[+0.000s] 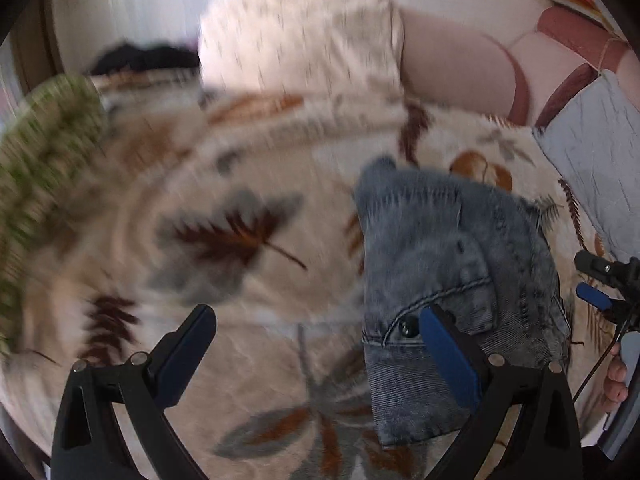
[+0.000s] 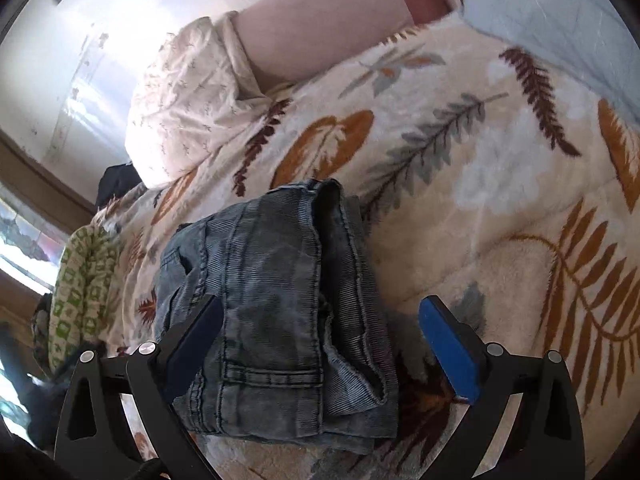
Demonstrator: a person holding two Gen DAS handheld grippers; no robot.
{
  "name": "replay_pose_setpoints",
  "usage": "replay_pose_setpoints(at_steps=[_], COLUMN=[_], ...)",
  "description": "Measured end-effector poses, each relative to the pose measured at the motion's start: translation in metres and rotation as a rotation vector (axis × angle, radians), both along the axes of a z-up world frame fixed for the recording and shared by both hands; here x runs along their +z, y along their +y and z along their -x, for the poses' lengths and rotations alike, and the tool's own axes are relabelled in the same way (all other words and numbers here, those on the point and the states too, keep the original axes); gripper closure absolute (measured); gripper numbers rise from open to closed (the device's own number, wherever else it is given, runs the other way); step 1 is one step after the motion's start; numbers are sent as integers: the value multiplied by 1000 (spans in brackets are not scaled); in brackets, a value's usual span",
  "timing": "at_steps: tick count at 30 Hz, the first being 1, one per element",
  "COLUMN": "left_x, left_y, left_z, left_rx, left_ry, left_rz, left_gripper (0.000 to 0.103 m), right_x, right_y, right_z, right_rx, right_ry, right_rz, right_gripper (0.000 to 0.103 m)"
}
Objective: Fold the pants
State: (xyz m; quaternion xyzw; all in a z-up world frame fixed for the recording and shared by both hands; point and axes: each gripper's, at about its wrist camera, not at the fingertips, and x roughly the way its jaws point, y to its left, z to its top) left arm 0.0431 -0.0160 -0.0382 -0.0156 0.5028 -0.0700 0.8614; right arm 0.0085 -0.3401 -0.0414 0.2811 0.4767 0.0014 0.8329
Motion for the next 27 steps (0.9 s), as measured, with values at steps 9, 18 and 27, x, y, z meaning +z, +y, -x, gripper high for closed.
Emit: replay_pose_setpoints(at_steps=[9,18,27], left_x=[-28,-33,-41], left_y=[-9,-23,-25], left_z=[-22,-27,-33], left_rx=[-69,-149,-136], left_ry=[122,137,144], left_rz=[162,218,211], left_gripper=[0,0,0], right_x=[-23,-40,-42], right_y=[-14,-8,29], right_z=[-11,-21,-30], right_rx=[-17,20,125], right_ry=[69,88,95], right_rz=[-52,-136,-94], right_gripper=[4,1,1])
